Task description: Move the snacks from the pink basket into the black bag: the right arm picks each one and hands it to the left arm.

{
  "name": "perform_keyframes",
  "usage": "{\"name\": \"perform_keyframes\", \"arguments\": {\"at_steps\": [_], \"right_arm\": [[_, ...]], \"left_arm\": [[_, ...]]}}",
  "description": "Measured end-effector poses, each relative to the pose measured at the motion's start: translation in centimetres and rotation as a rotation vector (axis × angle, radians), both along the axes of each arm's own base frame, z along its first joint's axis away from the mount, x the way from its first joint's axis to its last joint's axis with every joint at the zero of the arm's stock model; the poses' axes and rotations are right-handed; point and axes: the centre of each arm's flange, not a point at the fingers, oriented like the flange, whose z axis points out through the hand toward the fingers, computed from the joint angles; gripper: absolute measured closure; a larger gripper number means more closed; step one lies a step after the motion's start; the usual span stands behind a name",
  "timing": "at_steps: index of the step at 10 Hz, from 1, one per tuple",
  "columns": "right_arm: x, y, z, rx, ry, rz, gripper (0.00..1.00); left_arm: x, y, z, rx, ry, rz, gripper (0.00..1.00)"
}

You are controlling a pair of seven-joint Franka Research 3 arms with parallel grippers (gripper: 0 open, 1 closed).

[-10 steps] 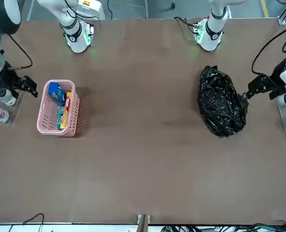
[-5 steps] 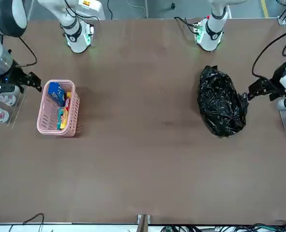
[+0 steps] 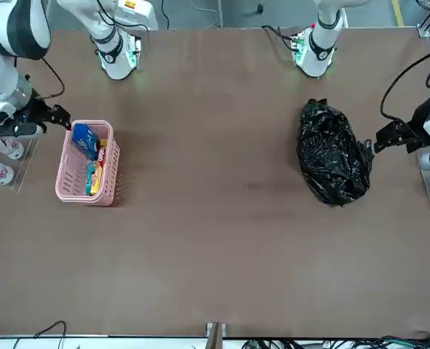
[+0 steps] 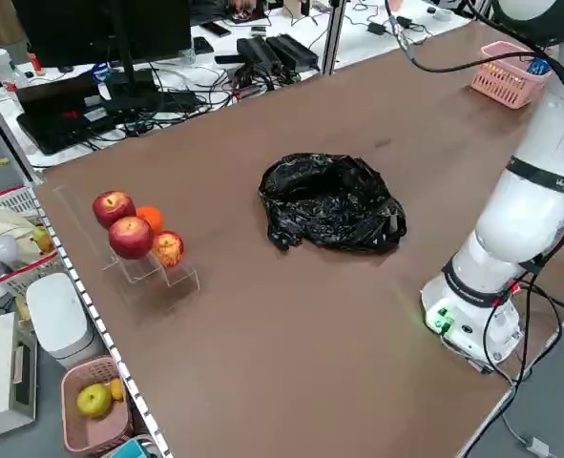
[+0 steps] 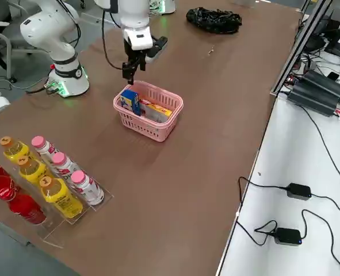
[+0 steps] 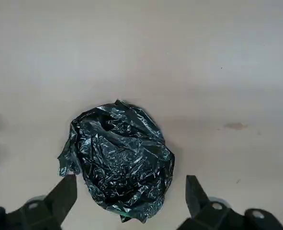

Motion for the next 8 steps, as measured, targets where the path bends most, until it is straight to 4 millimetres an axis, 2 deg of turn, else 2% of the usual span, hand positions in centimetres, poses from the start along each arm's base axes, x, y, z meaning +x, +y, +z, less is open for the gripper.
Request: {"name": "perform_keyframes", "arguments": {"at_steps": [6, 8], "right_arm": [[-2.8, -2.3, -5.7, 0.007, 0.035, -0.037, 0.0], [-3.6, -3.0, -7.0, 0.01, 0.047, -0.058, 0.0]], "left_arm": [[-0.1, 0.4, -0.2, 0.001, 0.013, 0.006, 0.0], [-0.1, 0.6, -0.3, 0.013, 0.014, 0.008, 0.0]]}}
